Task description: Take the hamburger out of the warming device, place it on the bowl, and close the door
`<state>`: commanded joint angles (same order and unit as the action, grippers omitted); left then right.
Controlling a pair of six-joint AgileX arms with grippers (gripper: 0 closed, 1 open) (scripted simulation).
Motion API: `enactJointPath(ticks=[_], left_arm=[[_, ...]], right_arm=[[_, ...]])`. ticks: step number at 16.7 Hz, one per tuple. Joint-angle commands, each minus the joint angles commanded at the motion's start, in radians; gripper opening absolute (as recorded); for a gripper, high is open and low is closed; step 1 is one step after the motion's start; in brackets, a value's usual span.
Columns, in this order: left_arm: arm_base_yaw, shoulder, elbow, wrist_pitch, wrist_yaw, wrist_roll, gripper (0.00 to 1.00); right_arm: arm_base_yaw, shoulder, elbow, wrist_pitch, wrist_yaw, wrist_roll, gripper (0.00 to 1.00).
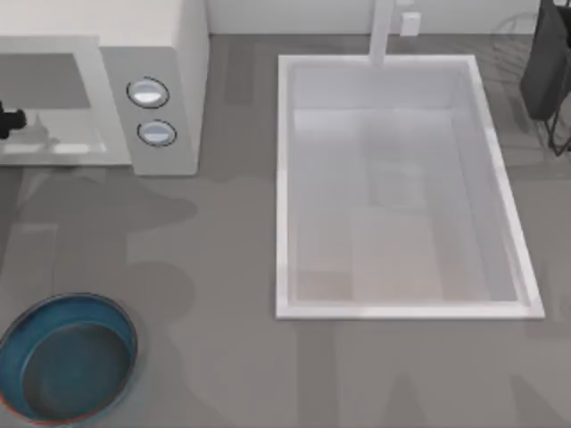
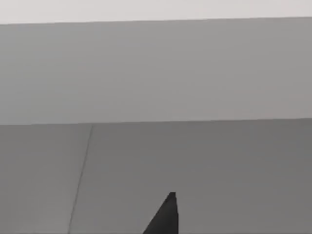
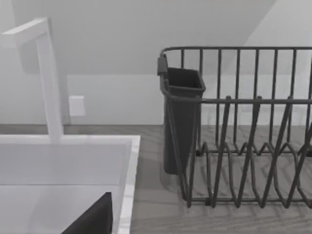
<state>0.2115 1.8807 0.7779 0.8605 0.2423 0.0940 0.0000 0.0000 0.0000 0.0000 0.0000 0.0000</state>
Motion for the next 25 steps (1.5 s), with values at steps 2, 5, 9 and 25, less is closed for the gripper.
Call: enactJointPath(ticks=[2,5,9,25], left_arm=[[-0.004,0.0,0.005,-0.009,-0.003,-0.009,0.0],[-0.037,-0.004,0.047,-0.095,-0.033,-0.097,0.0],[-0.129,-0.006,0.155,-0.341,-0.117,-0.367,0.0],[-0.701,0.173,0.566,-1.921,-0.664,-2.225,0.0]], right_arm=[[0.0,0.0,0.0,0.0,0.0,0.0,1.0],[0.0,0.0,0.0,0.0,0.0,0.0,1.0],[0.0,0.0,0.0,0.0,0.0,0.0,1.0],[0.0,0.0,0.0,0.0,0.0,0.0,1.0]])
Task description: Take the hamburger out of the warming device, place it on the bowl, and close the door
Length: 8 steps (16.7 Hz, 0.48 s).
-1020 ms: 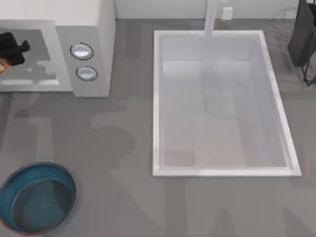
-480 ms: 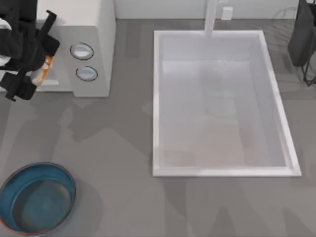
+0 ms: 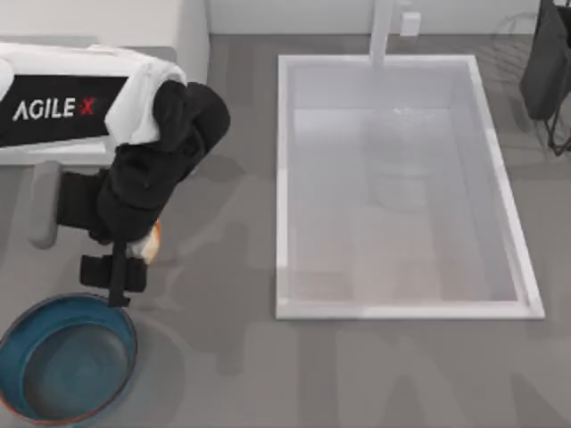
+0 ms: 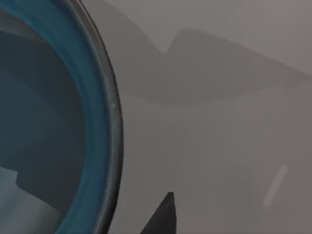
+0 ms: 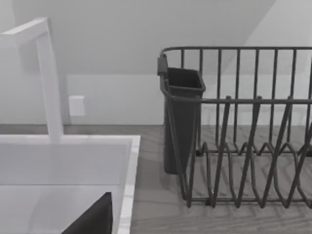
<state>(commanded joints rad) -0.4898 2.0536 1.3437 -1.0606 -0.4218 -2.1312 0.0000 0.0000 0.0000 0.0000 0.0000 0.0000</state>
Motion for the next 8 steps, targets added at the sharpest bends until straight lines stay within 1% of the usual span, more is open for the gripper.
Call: enactJointPath(ticks=[4,6,8], left_arm=[[-0.115,0.113,-0.001,-0.326,-0.118,-0.378,0.0],[-0.159,0.167,-0.011,-0.452,-0.163,-0.519,0.0],[-0.191,0.211,-0.023,-0.545,-0.197,-0.618,0.0]], right_arm=[[0.0,0.0,0.0,0.0,0.0,0.0,1.0],[0.0,0.0,0.0,0.0,0.0,0.0,1.0],[0.0,0.0,0.0,0.0,0.0,0.0,1.0]])
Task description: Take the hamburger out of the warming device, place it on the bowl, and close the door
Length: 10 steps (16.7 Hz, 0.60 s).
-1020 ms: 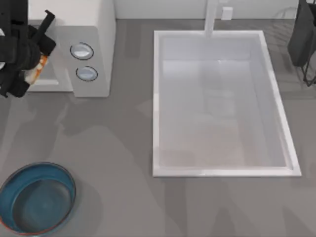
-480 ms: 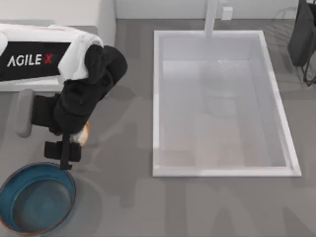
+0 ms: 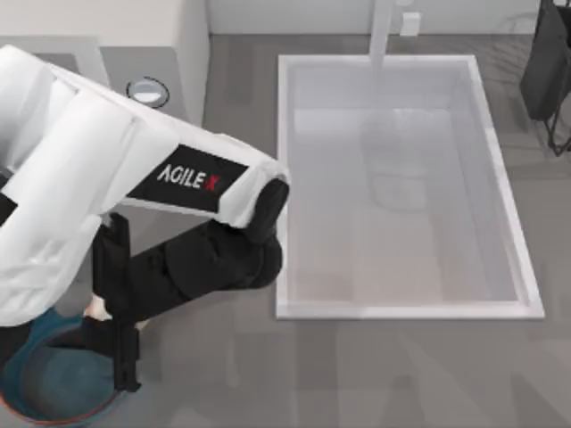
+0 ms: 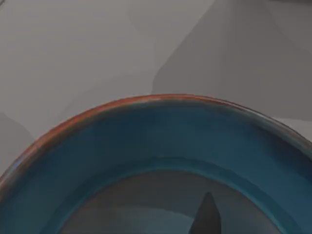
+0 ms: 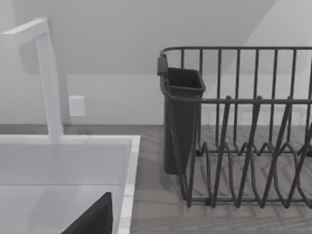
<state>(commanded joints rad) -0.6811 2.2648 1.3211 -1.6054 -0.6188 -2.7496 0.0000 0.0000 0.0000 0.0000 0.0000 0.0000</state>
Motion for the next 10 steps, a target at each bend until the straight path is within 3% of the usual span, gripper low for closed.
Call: enactJointPath(ticks=[3,10], left_arm=[[-0.025,0.036,-0.011,-0.07,-0.026,-0.072,0.0],[-0.015,0.03,-0.014,-0.054,-0.037,-0.07,0.0]], right_arm=[[0.0,0.0,0.0,0.0,0.0,0.0,1.0],[0.0,0.0,0.0,0.0,0.0,0.0,1.0]])
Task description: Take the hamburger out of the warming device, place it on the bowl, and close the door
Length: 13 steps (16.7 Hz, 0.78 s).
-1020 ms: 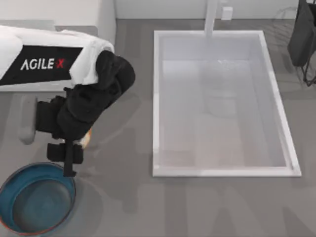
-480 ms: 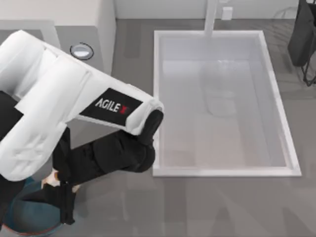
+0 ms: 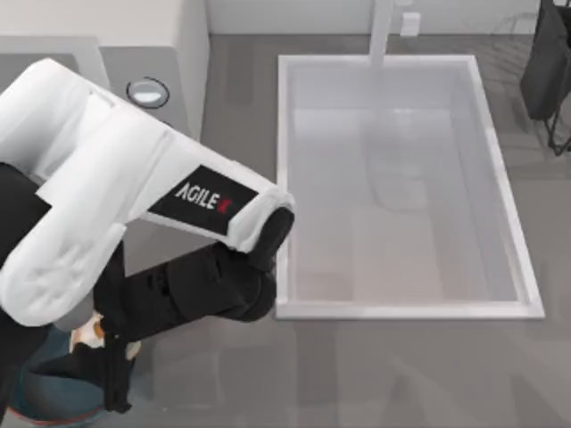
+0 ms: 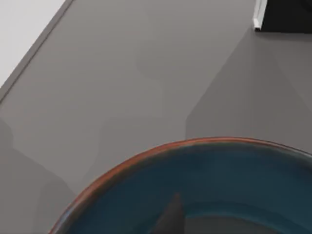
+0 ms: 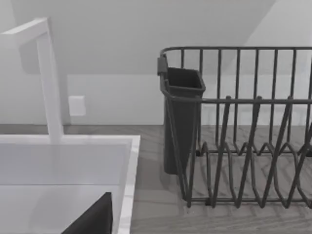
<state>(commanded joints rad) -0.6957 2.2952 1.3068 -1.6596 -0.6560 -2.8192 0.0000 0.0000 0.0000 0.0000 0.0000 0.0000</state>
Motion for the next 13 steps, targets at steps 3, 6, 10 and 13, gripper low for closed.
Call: enactJointPath(ticks=[3,6,10,13], left_arm=[[0.025,0.0,-0.053,0.057,-0.022,0.016,0.0],[0.053,0.002,-0.115,0.125,-0.047,0.034,0.0],[0.067,0.008,-0.145,0.161,-0.058,0.043,0.0],[0.067,0.008,-0.145,0.161,-0.058,0.043,0.08]], right_arm=[[0.0,0.0,0.0,0.0,0.0,0.0,1.0],[0.0,0.0,0.0,0.0,0.0,0.0,1.0],[0.0,0.0,0.0,0.0,0.0,0.0,1.0],[0.0,0.0,0.0,0.0,0.0,0.0,1.0]])
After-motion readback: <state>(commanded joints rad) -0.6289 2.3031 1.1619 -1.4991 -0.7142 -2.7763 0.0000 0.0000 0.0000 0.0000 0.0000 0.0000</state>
